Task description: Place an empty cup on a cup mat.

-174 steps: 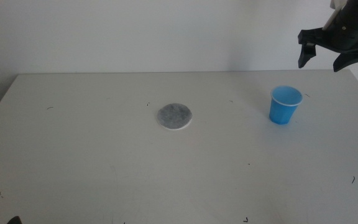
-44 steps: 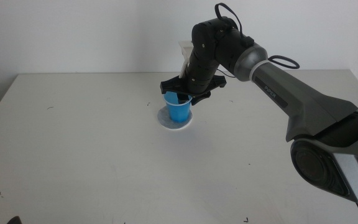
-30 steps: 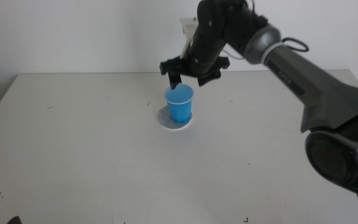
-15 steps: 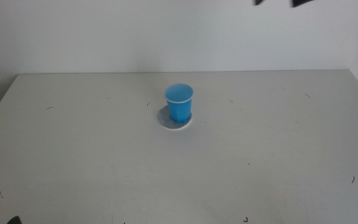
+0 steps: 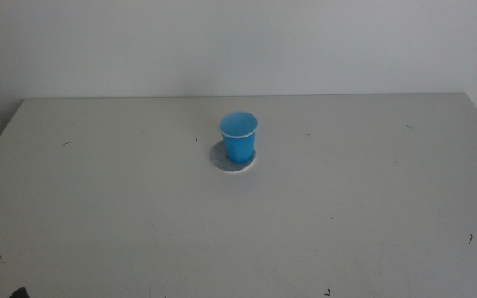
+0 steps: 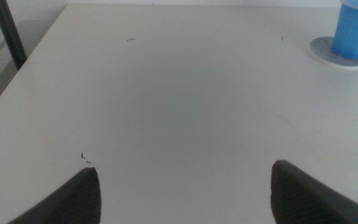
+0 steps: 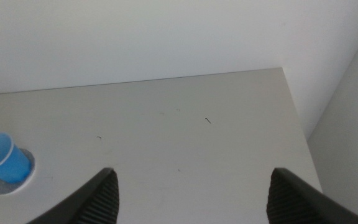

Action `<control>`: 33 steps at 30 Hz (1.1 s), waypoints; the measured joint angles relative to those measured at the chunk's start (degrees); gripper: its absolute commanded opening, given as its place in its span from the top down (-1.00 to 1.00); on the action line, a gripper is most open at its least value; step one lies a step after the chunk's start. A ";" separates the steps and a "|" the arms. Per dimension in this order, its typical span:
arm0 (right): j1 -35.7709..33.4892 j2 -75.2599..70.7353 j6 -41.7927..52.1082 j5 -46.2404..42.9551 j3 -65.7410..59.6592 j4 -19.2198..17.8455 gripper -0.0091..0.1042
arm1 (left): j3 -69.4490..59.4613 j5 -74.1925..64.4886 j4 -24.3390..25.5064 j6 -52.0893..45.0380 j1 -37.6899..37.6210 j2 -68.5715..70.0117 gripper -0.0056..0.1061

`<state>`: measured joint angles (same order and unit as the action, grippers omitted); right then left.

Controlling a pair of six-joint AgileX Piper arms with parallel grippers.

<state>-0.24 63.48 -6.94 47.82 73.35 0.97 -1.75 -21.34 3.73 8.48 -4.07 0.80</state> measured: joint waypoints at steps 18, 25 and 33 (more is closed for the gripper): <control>0.13 -39.46 17.25 -24.86 -46.54 7.51 -0.56 | 0.00 0.00 0.00 0.00 0.00 0.00 -0.98; 0.13 -46.27 17.30 -27.43 -50.81 9.40 -0.58 | 0.00 0.00 0.00 0.00 0.00 0.00 -0.98; 0.13 -46.95 17.76 -31.30 -52.86 6.99 -0.58 | 0.00 0.00 0.00 0.00 0.00 0.00 -0.98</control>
<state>-0.11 16.53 10.82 16.52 20.50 7.96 -1.75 -21.34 3.73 8.48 -4.07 0.80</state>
